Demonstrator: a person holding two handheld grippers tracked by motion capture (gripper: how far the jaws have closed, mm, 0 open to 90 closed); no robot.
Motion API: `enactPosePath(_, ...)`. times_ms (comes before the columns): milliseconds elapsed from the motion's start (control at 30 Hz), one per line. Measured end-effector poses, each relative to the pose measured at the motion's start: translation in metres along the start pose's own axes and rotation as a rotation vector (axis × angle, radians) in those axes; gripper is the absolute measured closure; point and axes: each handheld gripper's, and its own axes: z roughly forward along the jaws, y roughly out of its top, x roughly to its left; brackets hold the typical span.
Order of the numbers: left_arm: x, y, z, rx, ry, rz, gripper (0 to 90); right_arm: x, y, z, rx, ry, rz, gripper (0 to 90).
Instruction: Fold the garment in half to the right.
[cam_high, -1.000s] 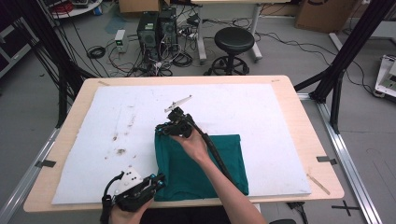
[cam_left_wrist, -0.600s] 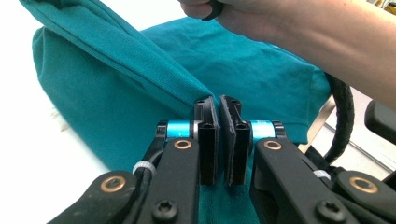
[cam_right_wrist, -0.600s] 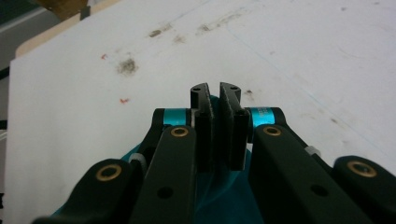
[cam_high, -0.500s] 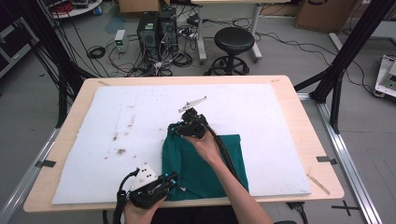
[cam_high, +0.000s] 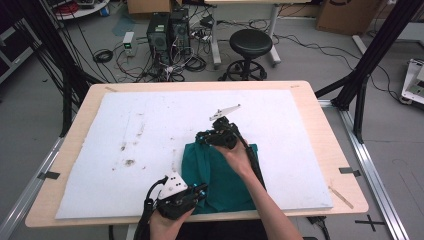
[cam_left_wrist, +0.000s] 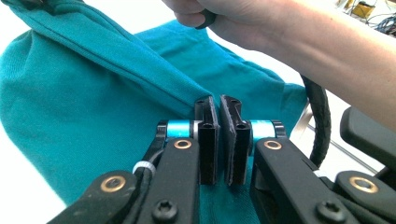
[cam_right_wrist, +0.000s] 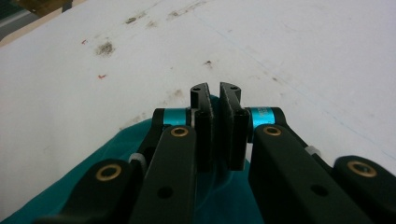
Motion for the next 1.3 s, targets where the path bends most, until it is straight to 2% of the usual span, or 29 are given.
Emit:
enactPosePath(67,-0.003,0.002,0.005,0.005,-0.001,0.002,85.6,-0.005,-0.003,-0.004,-0.003,0.007,0.016,85.8)
enactPosePath(367,-0.017,0.010,0.028,0.030,-0.002,0.017,85.6,-0.016,-0.013,-0.021,-0.014,-0.007,0.024,85.7)
enactPosePath(900,-0.039,0.019,0.063,0.055,-0.041,0.051,85.6,-0.038,-0.038,-0.056,-0.020,-0.052,0.055,85.6)
enactPosePath(1133,-0.051,0.023,0.078,0.081,-0.021,0.076,85.6,-0.050,-0.051,-0.068,-0.024,-0.063,0.090,85.5)
enactPosePath(1300,-0.056,0.027,0.088,0.090,-0.032,0.092,85.6,-0.055,-0.057,-0.073,-0.025,-0.077,0.102,85.4)
